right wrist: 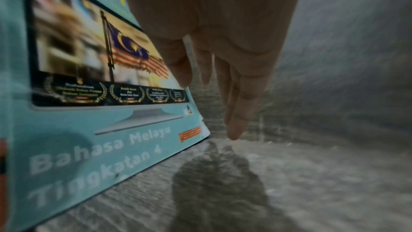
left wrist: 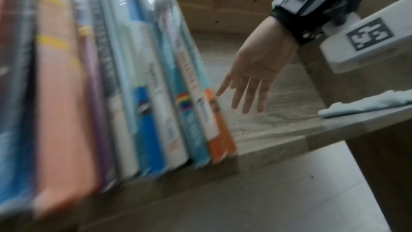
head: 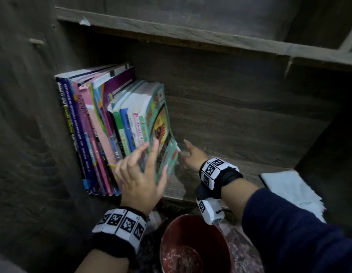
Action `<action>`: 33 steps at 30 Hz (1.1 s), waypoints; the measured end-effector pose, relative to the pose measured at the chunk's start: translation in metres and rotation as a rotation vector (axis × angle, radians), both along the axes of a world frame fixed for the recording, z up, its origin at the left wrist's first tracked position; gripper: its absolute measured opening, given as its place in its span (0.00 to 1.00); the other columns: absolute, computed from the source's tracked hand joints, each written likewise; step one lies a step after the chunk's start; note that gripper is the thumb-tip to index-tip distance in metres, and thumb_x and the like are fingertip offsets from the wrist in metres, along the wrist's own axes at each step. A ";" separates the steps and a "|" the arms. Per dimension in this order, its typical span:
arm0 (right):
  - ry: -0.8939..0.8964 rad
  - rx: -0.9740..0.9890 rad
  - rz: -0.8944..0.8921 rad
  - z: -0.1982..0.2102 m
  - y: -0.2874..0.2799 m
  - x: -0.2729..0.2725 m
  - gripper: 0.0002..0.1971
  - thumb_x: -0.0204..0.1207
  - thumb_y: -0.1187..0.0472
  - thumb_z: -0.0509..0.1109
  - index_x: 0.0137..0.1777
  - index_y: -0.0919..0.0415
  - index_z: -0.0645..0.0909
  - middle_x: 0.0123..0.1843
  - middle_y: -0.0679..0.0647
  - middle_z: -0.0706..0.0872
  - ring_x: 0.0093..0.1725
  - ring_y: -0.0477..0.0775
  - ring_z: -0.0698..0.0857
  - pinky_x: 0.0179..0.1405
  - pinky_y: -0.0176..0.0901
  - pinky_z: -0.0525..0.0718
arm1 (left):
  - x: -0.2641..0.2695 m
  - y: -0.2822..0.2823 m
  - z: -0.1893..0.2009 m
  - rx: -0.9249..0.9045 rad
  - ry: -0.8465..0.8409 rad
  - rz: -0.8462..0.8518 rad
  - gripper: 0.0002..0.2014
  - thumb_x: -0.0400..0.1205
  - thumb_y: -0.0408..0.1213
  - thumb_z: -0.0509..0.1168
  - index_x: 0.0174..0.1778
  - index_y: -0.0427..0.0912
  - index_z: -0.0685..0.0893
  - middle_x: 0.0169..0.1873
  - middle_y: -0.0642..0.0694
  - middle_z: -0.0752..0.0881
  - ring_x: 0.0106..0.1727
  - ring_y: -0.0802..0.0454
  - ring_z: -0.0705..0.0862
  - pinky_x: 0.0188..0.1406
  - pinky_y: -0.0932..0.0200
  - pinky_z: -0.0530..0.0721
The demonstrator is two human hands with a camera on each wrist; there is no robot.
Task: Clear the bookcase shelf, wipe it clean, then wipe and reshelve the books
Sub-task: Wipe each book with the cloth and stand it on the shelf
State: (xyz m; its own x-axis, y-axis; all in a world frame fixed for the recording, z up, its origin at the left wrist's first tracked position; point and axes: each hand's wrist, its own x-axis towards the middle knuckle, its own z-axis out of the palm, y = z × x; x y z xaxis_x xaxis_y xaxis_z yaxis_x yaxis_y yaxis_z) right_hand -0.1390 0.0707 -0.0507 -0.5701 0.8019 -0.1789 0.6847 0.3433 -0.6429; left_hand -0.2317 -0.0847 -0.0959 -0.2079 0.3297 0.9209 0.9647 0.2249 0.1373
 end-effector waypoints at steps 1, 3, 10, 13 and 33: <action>-0.076 0.067 0.004 0.007 -0.002 0.012 0.31 0.84 0.59 0.61 0.85 0.50 0.55 0.75 0.61 0.76 0.62 0.61 0.83 0.54 0.43 0.82 | 0.007 0.000 0.004 0.009 0.001 -0.034 0.25 0.80 0.43 0.66 0.74 0.44 0.73 0.64 0.42 0.71 0.62 0.40 0.73 0.61 0.40 0.72; -0.160 0.163 -0.010 0.019 -0.008 0.036 0.29 0.83 0.62 0.61 0.83 0.53 0.61 0.75 0.64 0.75 0.69 0.62 0.79 0.57 0.41 0.79 | 0.020 0.001 0.017 -0.014 -0.037 -0.161 0.21 0.76 0.34 0.67 0.66 0.48 0.80 0.59 0.44 0.77 0.58 0.40 0.77 0.59 0.41 0.71; -0.217 0.274 -0.177 0.074 -0.044 0.153 0.18 0.82 0.61 0.59 0.70 0.55 0.79 0.66 0.63 0.83 0.62 0.66 0.83 0.57 0.48 0.82 | 0.073 0.029 0.077 -0.641 -0.173 -0.429 0.17 0.74 0.40 0.53 0.49 0.47 0.87 0.47 0.45 0.87 0.50 0.38 0.85 0.52 0.45 0.77; -0.225 0.282 -0.267 0.091 -0.076 0.223 0.17 0.82 0.59 0.58 0.67 0.54 0.81 0.65 0.61 0.84 0.63 0.62 0.83 0.59 0.45 0.81 | 0.117 0.040 0.098 -0.847 -0.169 -0.485 0.14 0.79 0.39 0.57 0.53 0.51 0.87 0.55 0.45 0.87 0.59 0.40 0.84 0.59 0.45 0.79; -0.363 -0.353 -0.917 -0.096 -0.280 0.591 0.17 0.84 0.53 0.58 0.68 0.57 0.78 0.65 0.61 0.83 0.59 0.61 0.84 0.53 0.46 0.79 | 0.485 0.004 0.008 -1.366 -0.172 -1.135 0.11 0.84 0.35 0.59 0.51 0.49 0.87 0.46 0.52 0.85 0.47 0.51 0.83 0.48 0.58 0.80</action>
State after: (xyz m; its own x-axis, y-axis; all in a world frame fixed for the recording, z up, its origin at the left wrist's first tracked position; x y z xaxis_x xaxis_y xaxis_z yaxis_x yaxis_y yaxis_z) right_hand 0.4525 -0.2095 -0.1472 0.3653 0.7686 -0.5252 0.7596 -0.5723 -0.3090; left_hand 0.2537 -0.0803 -0.0876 0.5875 0.8020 -0.1077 0.7087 -0.4457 0.5469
